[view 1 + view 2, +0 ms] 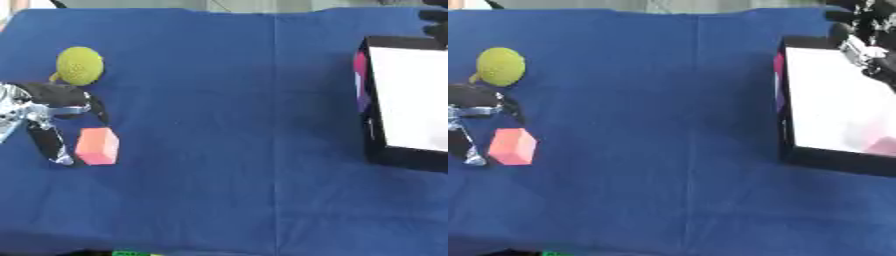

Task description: Pick up the objects with one hand, pass them to the other hand, and then place them into the box on the other side of the table.

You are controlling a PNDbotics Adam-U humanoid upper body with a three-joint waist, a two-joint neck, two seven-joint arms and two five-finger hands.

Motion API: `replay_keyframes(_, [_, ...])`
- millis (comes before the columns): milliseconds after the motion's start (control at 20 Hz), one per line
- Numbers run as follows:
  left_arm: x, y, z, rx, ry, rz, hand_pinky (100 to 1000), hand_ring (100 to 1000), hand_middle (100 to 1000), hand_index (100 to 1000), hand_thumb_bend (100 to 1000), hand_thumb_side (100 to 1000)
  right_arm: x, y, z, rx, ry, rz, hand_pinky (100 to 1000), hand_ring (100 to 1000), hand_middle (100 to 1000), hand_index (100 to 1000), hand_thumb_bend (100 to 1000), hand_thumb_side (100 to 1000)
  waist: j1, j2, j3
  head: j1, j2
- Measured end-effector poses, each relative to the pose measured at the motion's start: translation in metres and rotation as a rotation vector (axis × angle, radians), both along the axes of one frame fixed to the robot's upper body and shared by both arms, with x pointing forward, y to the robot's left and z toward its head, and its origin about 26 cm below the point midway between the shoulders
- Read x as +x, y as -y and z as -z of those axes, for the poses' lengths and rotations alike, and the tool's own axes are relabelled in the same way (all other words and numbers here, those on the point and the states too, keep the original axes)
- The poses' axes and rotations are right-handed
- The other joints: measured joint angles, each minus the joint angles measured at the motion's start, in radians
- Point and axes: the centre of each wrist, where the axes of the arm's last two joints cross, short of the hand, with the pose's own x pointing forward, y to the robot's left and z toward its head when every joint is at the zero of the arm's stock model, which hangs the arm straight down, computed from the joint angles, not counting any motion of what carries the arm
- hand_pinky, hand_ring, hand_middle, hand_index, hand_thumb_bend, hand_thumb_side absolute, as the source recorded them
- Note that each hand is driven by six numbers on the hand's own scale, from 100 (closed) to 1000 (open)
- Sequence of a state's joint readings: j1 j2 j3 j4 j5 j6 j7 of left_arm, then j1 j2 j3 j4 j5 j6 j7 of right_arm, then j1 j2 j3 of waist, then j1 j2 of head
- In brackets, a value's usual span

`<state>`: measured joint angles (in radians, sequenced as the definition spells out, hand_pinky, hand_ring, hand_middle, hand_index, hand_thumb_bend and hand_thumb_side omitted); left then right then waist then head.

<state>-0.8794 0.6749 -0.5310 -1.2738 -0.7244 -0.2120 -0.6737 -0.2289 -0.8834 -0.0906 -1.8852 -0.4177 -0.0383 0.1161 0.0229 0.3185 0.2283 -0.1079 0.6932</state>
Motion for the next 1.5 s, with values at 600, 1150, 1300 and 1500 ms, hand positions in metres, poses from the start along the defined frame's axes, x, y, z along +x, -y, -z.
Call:
replay_keyframes(600, [0.001, 0.009, 0.006, -0.062, -0.020, -0.035, 867, 789, 621, 693, 400, 115, 0.000, -0.001, 0.002, -0.005, -0.006, 0.003, 1000, 1000, 1000, 1000, 100, 456, -0.003, 0.000, 0.000, 0.001, 0.000])
replay_keyframes(1150, [-0.020, 0.020, -0.025, -0.115, 0.080, -0.011, 801, 702, 557, 639, 228, 100, 0.000, -0.001, 0.004, -0.003, -0.009, -0.002, 1000, 1000, 1000, 1000, 100, 428, -0.003, 0.000, 0.006, -0.001, 0.001])
replay_keyframes(1300, [-0.033, 0.021, -0.043, -0.173, 0.168, -0.005, 765, 667, 555, 643, 204, 100, -0.003, -0.006, -0.001, -0.002, 0.012, -0.031, 1000, 1000, 1000, 1000, 100, 399, -0.003, 0.000, 0.007, -0.006, 0.005])
replay_keyframes(1500, [-0.047, 0.018, -0.052, -0.291, 0.279, -0.017, 697, 588, 535, 650, 100, 100, -0.009, -0.017, -0.009, -0.029, 0.052, -0.097, 1000, 1000, 1000, 1000, 100, 364, -0.007, 0.000, 0.008, -0.011, 0.008])
